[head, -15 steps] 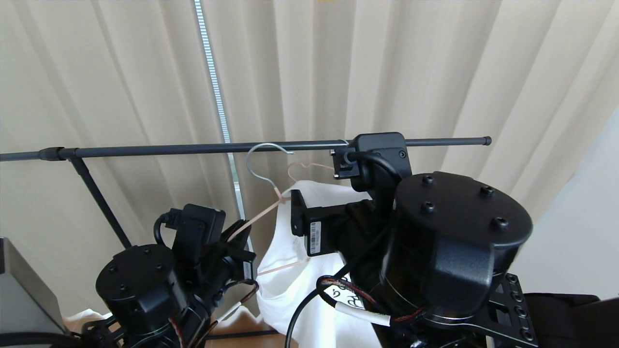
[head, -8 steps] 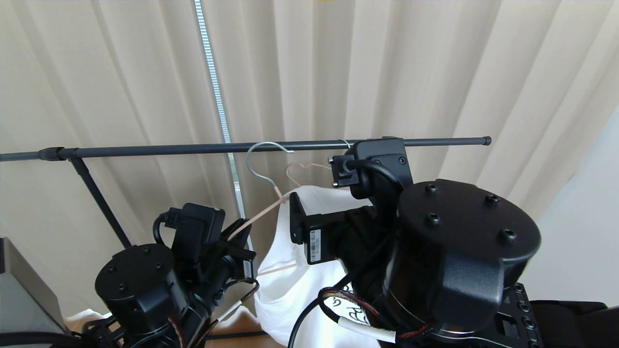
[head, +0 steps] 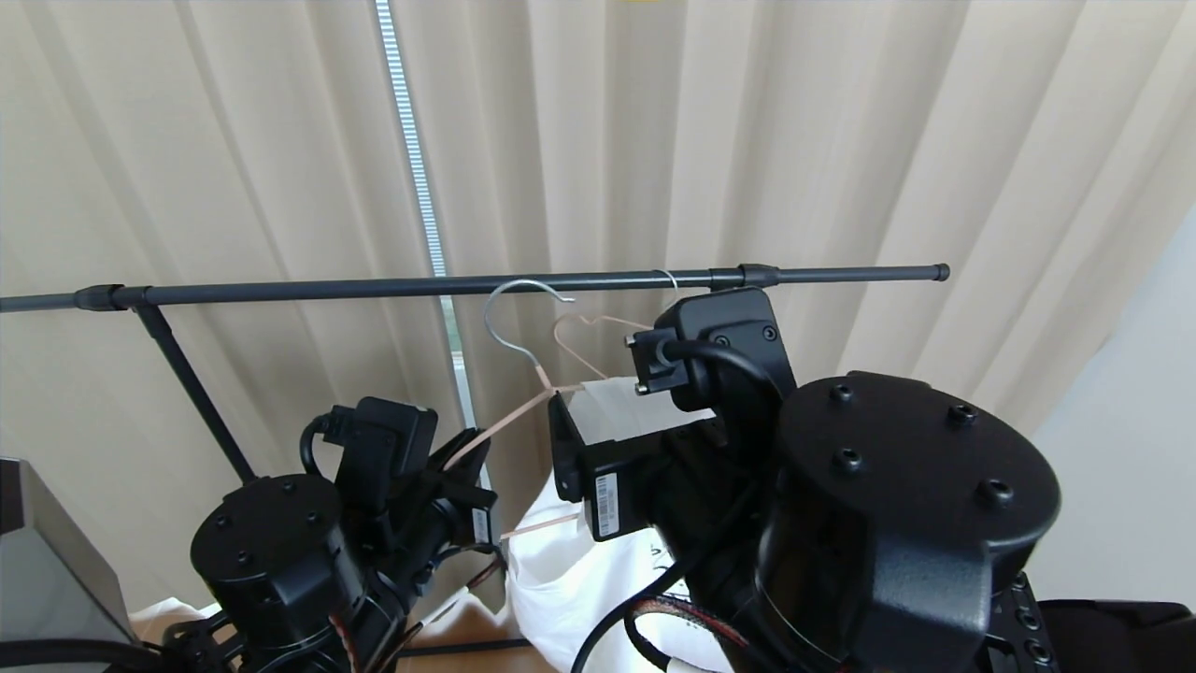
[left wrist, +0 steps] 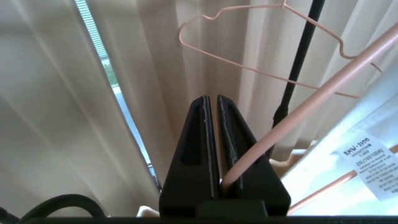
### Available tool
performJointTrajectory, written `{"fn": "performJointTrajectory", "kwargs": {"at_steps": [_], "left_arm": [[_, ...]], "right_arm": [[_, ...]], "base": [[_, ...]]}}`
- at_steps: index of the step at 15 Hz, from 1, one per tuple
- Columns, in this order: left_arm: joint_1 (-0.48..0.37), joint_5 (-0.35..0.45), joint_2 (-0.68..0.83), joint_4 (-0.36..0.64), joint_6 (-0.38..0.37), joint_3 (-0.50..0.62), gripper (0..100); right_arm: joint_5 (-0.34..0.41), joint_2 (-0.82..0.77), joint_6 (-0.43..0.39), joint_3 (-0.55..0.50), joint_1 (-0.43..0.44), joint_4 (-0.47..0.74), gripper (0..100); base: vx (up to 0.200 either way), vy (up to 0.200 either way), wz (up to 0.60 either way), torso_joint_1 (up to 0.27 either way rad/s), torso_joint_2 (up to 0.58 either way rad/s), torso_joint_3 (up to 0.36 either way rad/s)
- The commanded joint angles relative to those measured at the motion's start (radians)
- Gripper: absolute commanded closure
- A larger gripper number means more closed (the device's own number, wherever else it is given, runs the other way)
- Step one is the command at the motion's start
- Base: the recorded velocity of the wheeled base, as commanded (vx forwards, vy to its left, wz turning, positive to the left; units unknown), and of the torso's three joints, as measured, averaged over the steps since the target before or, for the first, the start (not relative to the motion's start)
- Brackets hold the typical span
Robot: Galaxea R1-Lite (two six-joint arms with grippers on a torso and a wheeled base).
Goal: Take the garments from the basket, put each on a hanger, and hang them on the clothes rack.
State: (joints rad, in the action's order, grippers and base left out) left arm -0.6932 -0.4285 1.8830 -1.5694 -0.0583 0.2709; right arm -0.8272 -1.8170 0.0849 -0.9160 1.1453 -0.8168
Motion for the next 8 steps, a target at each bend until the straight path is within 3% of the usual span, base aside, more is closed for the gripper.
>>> {"fn": "performJointTrajectory", "kwargs": {"at_steps": [1, 3, 4, 5, 8], "left_arm": [[0.001, 0.017, -0.001, -0.001, 0.005, -0.012, 100], [0.029, 0.071, -0.001, -0.001, 0.005, -0.036, 100], [0.047, 0.105, 0.001, -0.001, 0.005, -0.048, 100], [0.057, 0.137, -0.001, -0.001, 0.003, -0.061, 100], [0.081, 0.215, -0.008, -0.001, -0.009, -0.105, 100]], "right_arm": [[0.03, 0.038, -0.011, 0.028, -0.009, 0.001, 0], [0.163, 0.162, -0.102, 0.132, -0.035, 0.005, 0], [0.188, 0.214, -0.12, 0.147, -0.038, 0.025, 0], [0.226, 0.262, -0.143, 0.147, -0.039, 0.093, 0], [0.454, 0.393, -0.192, 0.069, -0.131, 0.459, 0]], "base": [[0.0, 0.0, 0.0, 0.0, 0.0, 0.0], [0.0, 0.0, 0.0, 0.0, 0.0, 0.0], [0.0, 0.0, 0.0, 0.0, 0.0, 0.0], [0.0, 0.0, 0.0, 0.0, 0.0, 0.0], [0.0, 0.0, 0.0, 0.0, 0.0, 0.0]]}}
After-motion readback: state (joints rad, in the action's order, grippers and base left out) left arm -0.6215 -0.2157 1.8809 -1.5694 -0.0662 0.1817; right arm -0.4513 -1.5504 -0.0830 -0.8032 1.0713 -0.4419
